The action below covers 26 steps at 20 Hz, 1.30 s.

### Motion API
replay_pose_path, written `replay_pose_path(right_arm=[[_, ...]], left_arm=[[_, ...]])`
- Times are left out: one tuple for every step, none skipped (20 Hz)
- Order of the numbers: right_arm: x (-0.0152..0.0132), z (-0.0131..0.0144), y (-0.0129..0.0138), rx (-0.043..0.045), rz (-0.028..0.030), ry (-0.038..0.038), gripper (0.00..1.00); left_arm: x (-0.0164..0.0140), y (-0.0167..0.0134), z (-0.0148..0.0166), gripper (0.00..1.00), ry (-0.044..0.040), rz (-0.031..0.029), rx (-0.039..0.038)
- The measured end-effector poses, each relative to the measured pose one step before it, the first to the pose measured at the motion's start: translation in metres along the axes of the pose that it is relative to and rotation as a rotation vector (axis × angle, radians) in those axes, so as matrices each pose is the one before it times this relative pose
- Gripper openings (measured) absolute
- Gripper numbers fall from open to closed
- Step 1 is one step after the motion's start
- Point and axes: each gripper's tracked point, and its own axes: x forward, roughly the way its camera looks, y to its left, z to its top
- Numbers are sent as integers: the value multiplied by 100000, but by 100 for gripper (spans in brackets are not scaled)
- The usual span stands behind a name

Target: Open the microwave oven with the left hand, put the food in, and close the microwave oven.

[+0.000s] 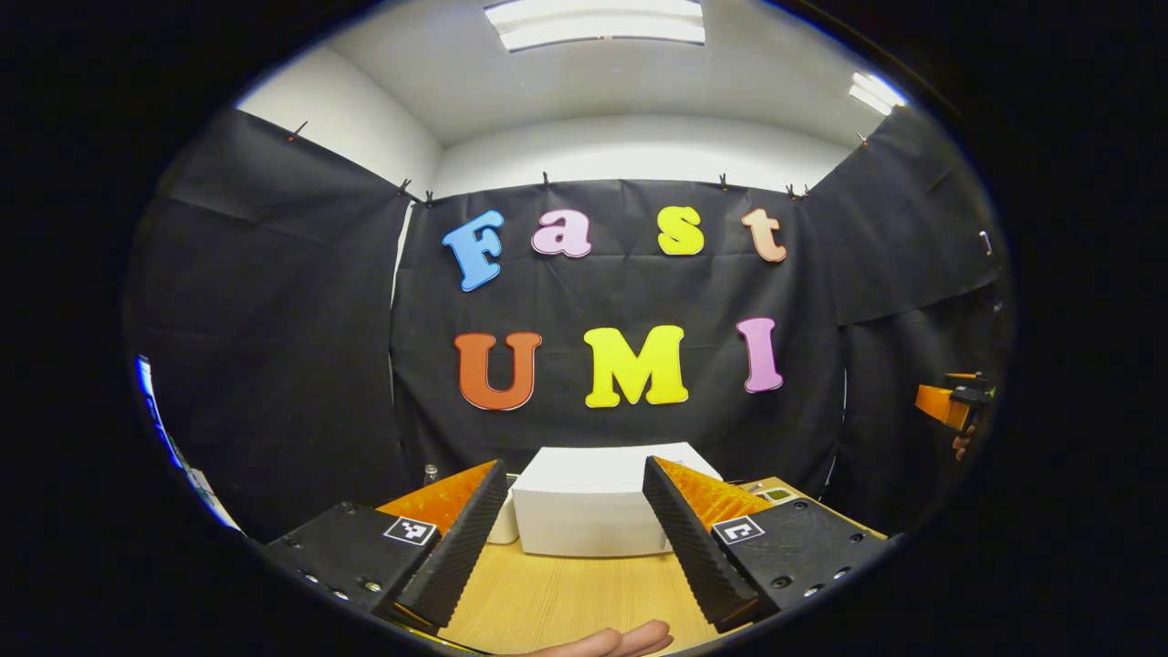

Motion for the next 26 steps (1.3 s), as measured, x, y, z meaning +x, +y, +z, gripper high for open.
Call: replay_pose_path(right_arm=[[-154, -34, 57, -244, 361, -162, 89], [-89, 32, 97, -356, 598, -98, 89], [-71, -60, 213, 64, 734, 31, 89], [-139, 60, 106, 126, 536, -54, 100], [-55, -86, -23, -312, 313, -93, 90], [-73, 37, -204, 26, -202, -439, 90], [-20, 57, -209, 735, -251, -790, 90], [-73, 220, 94, 677, 625, -954, 90], [-110, -57, 102, 585, 427, -755, 89], [-1, -36, -93, 318, 85, -301, 89], [54, -190, -81, 322, 141, -108, 89], [118, -75, -38, 446, 147, -23, 89], [118, -299, -80, 297, 94, 143, 100], [195, -273, -79, -74, 290, 340, 89], [64, -317, 71, 149, 520, -34, 89], [2, -139, -44, 465, 61, -210, 100], [22, -367, -92, -48, -30, 34, 89], [20, -215, -48, -445, 239, -390, 89], [11, -318, -114, -762, -208, -500, 89], [81, -201, -229, -1287, -670, -455, 89], [105, -349, -225, -1515, -788, -243, 89], [96, -39, -345, -2165, -1654, -1286, 89], [89, 104, -346, -2902, -1192, -1808, 89], [47, 190, -307, -2855, -1279, -2085, 89], [-24, 310, -345, -2166, -1385, -2955, 90], [117, 433, -54, -740, -874, -2914, 100]], left_arm=[[116, -189, -100, 94, 191, -397, 8], [112, -116, -265, 94, 535, -405, -202], [129, -50, -221, 94, 679, -200, -419], [103, -26, -154, 94, 606, -156, -533], [115, -172, -292, 94, 726, -698, -668], [24, -475, -206, 94, 330, -1880, -1096], [155, -503, -90, 94, 55, -1968, -1423], [114, 13, 100, 94, -977, -239, -793], [177, 214, 193, 94, -1405, 610, -378], [240, -39, -76, 94, -519, 211, -22], [311, -297, -607, 93, 496, -174, 163], [438, -361, -630, 93, 1353, -361, 215], [456, -266, -726, 93, 1628, -349, 255], [572, -366, -696, 92, 1104, -482, 466], [667, -348, -301, 93, -121, -253, 351], [708, -434, -494, 93, -513, -190, -90], [925, -1072, -819, 93, 282, -1834, 482], [1037, -1136, -1318, 92, 2064, -2169, 1149], [882, -844, -1243, 93, 1641, -1264, 1204], [985, -558, -994, 93, 929, -380, 1128], [1065, -466, -1057, 93, 1411, -129, 462], [1096, -654, -936, 93, 1230, -668, -374], [1143, -569, -1033, 93, 1292, -425, -1319], [1166, -446, -1073, 94, 1602, -333, -2200], [1246, -423, -1156, 95, 1382, -479, -2501], [1242, -373, -1059, 95, 1097, -149, -1910]])
